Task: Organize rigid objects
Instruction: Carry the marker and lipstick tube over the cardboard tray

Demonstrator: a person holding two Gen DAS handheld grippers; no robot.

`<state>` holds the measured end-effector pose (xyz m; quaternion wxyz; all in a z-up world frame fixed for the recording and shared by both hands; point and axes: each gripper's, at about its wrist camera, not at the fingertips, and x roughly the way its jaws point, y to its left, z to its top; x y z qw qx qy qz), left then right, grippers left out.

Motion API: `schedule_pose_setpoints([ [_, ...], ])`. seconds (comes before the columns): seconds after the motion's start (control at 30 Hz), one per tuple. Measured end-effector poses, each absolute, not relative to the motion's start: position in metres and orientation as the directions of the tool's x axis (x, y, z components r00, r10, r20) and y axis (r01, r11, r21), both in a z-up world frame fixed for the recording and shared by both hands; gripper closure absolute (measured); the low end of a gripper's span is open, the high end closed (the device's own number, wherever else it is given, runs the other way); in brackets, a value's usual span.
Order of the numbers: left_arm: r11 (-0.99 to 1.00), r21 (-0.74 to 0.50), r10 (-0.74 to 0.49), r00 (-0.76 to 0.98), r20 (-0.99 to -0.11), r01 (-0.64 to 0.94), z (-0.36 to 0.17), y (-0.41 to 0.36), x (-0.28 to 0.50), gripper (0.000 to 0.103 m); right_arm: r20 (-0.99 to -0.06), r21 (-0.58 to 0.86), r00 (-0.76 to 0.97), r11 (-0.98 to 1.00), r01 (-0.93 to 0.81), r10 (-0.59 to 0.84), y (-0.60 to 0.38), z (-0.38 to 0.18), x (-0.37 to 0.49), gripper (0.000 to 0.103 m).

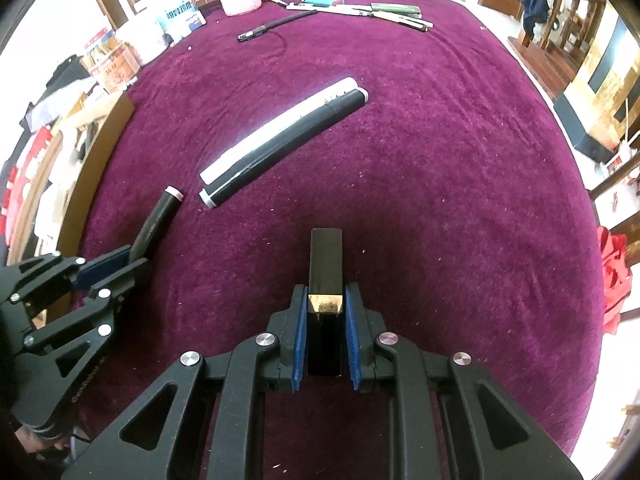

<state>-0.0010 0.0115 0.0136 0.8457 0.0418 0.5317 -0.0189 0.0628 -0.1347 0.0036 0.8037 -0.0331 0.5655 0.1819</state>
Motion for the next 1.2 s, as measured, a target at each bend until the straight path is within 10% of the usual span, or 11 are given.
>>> schedule_pose_setpoints([
  [1.2,0.988,-0.053,0.047,0.620,-0.783,-0.142,0.095,0.100,-0.053,0.091,-0.835,0.271,0.321,0.843,-0.465,0.446,-0.095,0.055,0.037,0.087],
])
